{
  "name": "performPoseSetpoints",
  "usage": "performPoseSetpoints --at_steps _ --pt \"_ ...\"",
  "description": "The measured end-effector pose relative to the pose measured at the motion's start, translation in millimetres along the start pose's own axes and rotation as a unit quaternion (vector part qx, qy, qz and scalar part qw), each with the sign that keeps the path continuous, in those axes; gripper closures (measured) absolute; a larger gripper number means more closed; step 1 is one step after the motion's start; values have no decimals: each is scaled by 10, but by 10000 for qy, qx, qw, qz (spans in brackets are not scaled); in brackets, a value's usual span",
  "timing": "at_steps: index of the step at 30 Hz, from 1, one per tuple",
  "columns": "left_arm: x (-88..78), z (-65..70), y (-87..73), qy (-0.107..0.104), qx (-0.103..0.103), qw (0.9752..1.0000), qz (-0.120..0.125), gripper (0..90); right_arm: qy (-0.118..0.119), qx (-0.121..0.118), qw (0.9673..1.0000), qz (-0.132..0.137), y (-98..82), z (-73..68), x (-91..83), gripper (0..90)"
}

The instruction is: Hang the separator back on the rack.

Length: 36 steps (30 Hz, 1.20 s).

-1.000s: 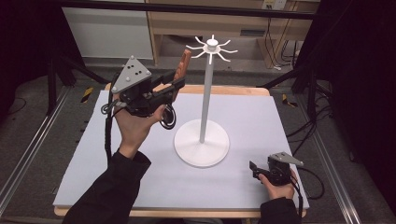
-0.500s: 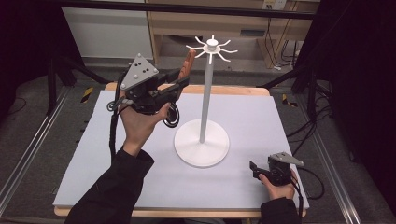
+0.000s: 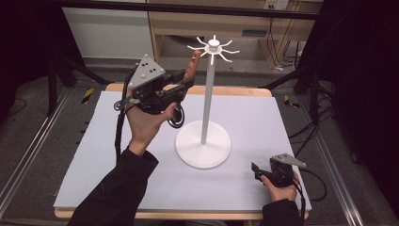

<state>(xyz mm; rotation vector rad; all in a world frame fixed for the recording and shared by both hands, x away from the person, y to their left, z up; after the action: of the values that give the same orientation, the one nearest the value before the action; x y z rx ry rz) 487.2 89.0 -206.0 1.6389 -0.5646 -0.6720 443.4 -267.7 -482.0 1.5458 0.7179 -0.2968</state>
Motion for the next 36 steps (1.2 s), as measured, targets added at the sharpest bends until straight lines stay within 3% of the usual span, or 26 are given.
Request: performPoseSetpoints --at_steps 36 --pt "124 35 -93 44 30 10000 -79 659 4 -14 10000 -4 1 -5 1 219"
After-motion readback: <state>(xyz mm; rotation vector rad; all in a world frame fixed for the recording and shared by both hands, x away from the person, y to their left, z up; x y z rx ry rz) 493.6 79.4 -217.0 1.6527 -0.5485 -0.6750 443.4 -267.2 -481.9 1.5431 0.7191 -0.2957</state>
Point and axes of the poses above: each handheld gripper's, and its own axes: x roughly forward along the jaws, y roughly out of its top, z roughly to its right, the point moved 2 cm from there along x, roughly forward along the jaws, and after that the axes turned 3 degrees about x, right-handed, at the moved point
